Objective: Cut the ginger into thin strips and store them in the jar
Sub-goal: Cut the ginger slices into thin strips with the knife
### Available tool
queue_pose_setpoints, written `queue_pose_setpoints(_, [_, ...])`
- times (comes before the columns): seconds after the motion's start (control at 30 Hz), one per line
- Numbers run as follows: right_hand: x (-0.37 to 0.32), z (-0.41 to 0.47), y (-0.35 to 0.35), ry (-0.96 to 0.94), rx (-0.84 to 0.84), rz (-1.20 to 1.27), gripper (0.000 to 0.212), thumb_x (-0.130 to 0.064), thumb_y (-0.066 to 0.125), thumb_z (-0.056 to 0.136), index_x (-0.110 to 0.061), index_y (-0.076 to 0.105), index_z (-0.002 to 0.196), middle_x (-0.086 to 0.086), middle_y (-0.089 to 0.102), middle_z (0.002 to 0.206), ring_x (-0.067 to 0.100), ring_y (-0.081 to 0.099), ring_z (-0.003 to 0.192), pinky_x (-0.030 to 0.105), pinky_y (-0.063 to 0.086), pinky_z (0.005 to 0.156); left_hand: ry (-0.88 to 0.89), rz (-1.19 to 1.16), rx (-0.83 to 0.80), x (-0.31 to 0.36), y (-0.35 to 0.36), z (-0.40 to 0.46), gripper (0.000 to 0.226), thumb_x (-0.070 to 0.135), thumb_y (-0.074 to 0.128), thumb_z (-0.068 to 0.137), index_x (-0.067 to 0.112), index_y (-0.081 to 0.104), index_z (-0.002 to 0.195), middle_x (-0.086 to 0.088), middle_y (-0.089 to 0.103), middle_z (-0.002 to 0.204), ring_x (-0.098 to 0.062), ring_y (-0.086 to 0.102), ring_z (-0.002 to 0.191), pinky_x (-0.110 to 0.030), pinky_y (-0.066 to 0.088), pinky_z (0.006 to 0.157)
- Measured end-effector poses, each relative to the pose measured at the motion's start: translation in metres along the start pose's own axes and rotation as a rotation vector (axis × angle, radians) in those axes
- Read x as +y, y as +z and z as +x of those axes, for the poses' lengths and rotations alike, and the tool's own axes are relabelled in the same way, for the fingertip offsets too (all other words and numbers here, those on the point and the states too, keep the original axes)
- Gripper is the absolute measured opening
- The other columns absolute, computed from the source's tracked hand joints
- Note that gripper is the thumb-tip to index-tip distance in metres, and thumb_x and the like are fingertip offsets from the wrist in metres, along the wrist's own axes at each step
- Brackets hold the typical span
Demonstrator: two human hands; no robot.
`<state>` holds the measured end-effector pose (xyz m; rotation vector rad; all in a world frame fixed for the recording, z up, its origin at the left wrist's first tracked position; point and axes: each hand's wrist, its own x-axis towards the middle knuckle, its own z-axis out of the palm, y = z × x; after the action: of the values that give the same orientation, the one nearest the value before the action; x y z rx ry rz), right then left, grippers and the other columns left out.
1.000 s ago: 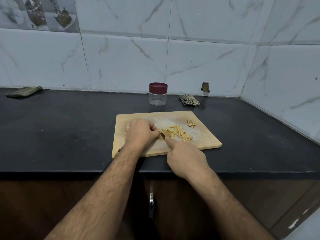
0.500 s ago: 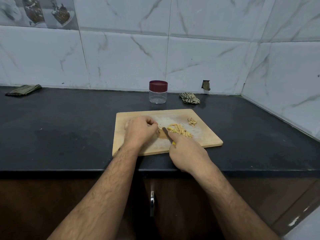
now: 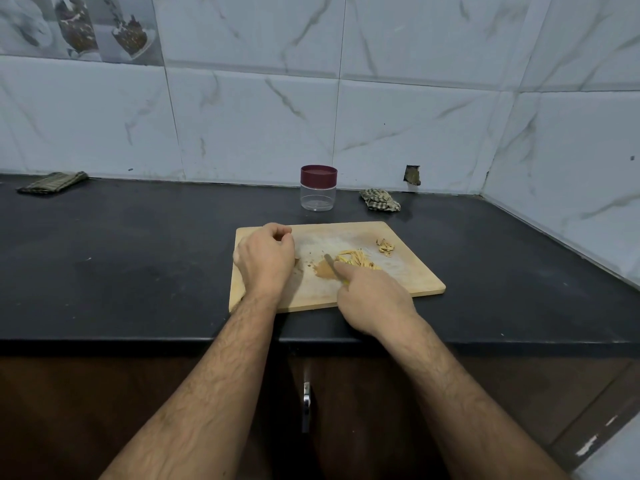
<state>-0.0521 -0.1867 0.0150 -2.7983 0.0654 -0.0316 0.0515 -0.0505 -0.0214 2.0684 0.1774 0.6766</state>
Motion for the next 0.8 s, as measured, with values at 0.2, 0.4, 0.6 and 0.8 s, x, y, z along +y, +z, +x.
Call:
queue_pose_setpoints(0.2, [0.0,0.006,-0.004,0.04,-0.007,-0.032,0.071,-0.009,0.038,0.092,-0.04,0.025,0.155,0.002,0.054,0.141,0.025,0.051,0.126,0.035,0.043,0.095,-0.061,-0.041,0.005,0.0,-0.003,0.0,0.021,0.02,0.055,0.094,0.03,0.072,0.102,0.015,0.064,0.089,-0.017,0.06,0.102,-0.043,0.038,0.106])
queue_pose_setpoints(0.4, [-0.002,0.007,-0.004,-0.009,0.001,0.022,0.067,-0.01,0.037,0.091,-0.038,0.033,0.152,0.0,0.053,0.143,0.024,0.052,0.126,0.036,0.044,0.093,-0.139,-0.107,0.044,-0.004,-0.007,0.002,0.025,0.017,0.055,0.096,0.028,0.072,0.111,0.008,0.071,0.11,-0.016,0.059,0.109,-0.038,0.035,0.106])
queue_pose_setpoints(0.6, [-0.002,0.011,0.0,-0.027,-0.01,0.05,0.064,-0.011,0.037,0.092,-0.036,0.036,0.151,0.0,0.054,0.142,0.024,0.052,0.124,0.036,0.044,0.093,-0.084,0.03,-0.142,-0.007,-0.008,0.006,0.024,0.02,0.057,0.094,0.03,0.073,0.109,0.012,0.07,0.113,-0.013,0.058,0.11,-0.041,0.037,0.107])
queue_pose_setpoints(0.8, [0.001,0.011,0.002,-0.034,-0.002,0.098,0.061,-0.013,0.038,0.094,-0.035,0.036,0.151,0.0,0.052,0.145,0.023,0.053,0.124,0.037,0.046,0.098,0.022,0.228,-0.349,-0.012,-0.017,0.019,0.025,0.03,0.066,0.092,0.032,0.07,0.117,0.014,0.069,0.114,-0.013,0.057,0.116,-0.041,0.036,0.108])
